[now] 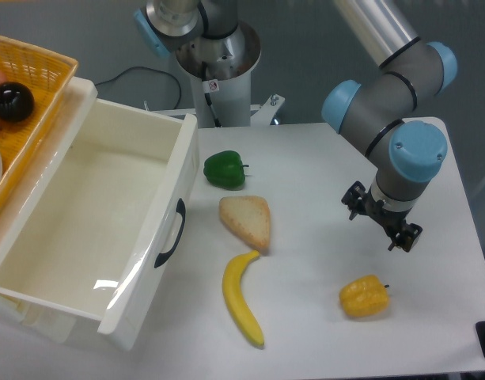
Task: Pick up the yellow pepper
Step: 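Lower the open gripper down over the yellow bell pepper, then close the gripper fingers around the yellow bell pepper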
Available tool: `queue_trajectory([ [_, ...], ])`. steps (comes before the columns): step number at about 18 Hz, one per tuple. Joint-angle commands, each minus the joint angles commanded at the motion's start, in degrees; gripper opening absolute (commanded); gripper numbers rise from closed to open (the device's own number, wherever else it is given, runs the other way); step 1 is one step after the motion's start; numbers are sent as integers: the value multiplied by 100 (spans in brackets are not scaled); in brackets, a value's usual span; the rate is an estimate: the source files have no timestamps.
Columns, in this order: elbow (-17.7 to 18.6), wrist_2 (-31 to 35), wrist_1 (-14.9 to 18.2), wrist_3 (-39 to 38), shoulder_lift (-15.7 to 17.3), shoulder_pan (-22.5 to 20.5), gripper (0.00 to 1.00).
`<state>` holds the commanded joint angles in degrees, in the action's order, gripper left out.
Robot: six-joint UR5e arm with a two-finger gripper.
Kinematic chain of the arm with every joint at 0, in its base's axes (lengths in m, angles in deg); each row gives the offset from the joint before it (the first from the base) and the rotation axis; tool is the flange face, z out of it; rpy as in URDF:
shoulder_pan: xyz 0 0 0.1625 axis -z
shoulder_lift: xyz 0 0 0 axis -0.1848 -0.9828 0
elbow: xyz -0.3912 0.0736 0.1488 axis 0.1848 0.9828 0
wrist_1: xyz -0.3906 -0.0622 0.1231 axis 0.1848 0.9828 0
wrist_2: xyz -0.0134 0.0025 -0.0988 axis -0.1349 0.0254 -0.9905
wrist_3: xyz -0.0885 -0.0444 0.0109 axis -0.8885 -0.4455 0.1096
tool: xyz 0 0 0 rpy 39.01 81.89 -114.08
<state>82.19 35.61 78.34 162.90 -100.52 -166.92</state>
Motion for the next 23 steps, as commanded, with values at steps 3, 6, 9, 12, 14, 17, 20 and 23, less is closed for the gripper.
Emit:
queue_trajectory([
  [3, -141, -36, -26, -17, -88, 17, 100],
  [6, -430, -44, -44, -88, -299, 70, 100],
  [9, -571, -289, -96, -105, -466, 132, 100],
  [12, -589, -466, -421, -114, -589, 158, 100],
  [14, -572, -475, -571, -97, -633, 193, 100],
  [17, -554, -693, -606, -123, -677, 202, 100],
  [20, -519, -1307, -641, 462, -756, 89, 100],
  [23, -440, -1494, -668, 1019, -703, 79, 100],
])
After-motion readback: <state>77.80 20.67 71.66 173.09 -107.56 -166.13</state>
